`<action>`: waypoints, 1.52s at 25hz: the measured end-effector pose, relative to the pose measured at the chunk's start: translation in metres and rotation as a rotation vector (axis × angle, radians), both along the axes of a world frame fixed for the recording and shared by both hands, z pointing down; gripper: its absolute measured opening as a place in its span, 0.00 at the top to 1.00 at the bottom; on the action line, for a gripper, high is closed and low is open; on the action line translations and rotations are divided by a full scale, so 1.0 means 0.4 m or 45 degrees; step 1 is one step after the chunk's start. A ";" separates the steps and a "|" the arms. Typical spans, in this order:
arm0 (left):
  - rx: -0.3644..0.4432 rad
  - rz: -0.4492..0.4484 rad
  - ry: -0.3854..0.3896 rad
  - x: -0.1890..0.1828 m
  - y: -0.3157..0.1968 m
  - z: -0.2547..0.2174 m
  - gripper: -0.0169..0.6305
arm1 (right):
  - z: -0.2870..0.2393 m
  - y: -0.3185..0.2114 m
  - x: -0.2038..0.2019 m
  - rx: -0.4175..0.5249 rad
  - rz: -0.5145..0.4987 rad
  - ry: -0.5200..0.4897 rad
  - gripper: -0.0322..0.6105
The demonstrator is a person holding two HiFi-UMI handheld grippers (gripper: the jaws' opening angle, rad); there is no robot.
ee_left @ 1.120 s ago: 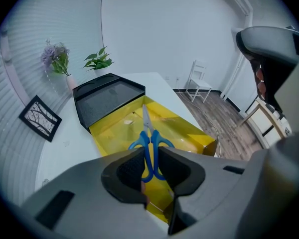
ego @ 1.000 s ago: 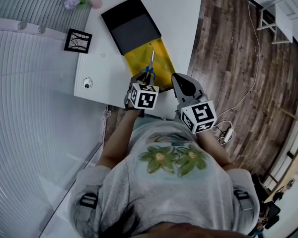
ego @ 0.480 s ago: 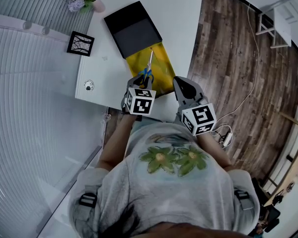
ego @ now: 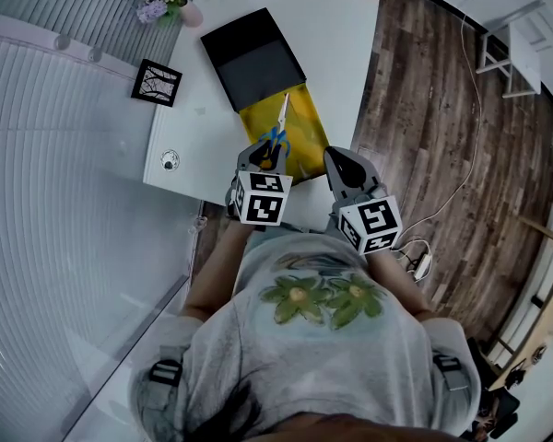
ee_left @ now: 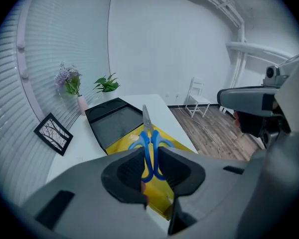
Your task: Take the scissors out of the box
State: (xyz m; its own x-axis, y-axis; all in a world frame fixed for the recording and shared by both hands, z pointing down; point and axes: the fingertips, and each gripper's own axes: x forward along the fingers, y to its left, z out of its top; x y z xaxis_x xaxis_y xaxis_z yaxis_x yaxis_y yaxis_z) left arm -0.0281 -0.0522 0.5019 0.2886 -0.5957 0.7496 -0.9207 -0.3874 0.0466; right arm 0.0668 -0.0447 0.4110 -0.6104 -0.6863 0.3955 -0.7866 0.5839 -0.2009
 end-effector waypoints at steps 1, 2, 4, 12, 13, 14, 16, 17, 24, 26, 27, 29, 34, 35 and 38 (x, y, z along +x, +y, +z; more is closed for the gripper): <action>0.008 -0.002 0.006 0.000 0.000 -0.008 0.83 | -0.002 -0.003 0.004 0.004 0.004 0.001 0.94; 0.016 -0.004 0.009 -0.001 0.000 -0.014 0.83 | -0.004 -0.006 0.007 0.008 0.008 0.002 0.94; 0.031 -0.007 0.014 -0.003 0.002 -0.027 0.83 | -0.009 -0.009 0.013 0.018 0.015 0.004 0.94; 0.083 -0.015 0.040 -0.005 0.005 -0.066 0.83 | -0.010 0.002 0.015 0.036 0.018 0.021 0.94; 0.090 -0.016 0.043 -0.004 0.006 -0.072 0.83 | -0.011 0.005 0.016 0.037 0.016 0.023 0.94; 0.096 -0.017 0.046 -0.003 0.006 -0.078 0.83 | -0.011 0.006 0.017 0.038 0.015 0.025 0.94; 0.106 -0.014 0.049 -0.001 0.007 -0.089 0.83 | -0.012 0.009 0.018 0.040 0.013 0.032 0.94; 0.111 -0.011 0.048 0.000 0.008 -0.094 0.83 | -0.012 0.010 0.018 0.041 0.012 0.036 0.94; 0.122 -0.001 0.054 0.008 0.016 -0.110 0.83 | -0.014 0.019 0.013 0.055 -0.015 0.060 0.94; 0.124 0.001 0.056 0.008 0.018 -0.114 0.83 | -0.014 0.020 0.010 0.056 -0.020 0.062 0.94; 0.126 0.001 0.057 0.009 0.019 -0.118 0.83 | -0.015 0.021 0.010 0.056 -0.022 0.062 0.94; 0.132 0.000 0.057 0.009 0.020 -0.124 0.83 | -0.017 0.024 0.009 0.056 -0.025 0.063 0.94; 0.139 -0.005 0.056 0.002 0.021 -0.128 0.83 | -0.015 0.027 0.006 0.053 -0.028 0.066 0.94; 0.140 -0.006 0.057 0.002 0.021 -0.129 0.83 | -0.015 0.027 0.007 0.053 -0.027 0.066 0.94; 0.139 -0.008 0.059 0.004 0.024 -0.129 0.83 | -0.012 0.030 0.011 0.049 -0.024 0.068 0.94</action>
State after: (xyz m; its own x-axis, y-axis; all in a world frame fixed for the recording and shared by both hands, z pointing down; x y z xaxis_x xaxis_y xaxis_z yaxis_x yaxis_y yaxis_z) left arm -0.0266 -0.0424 0.4504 0.3170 -0.6753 0.6660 -0.9211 -0.3865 0.0466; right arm 0.0713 -0.0328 0.4061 -0.6024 -0.6900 0.4012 -0.7842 0.6054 -0.1363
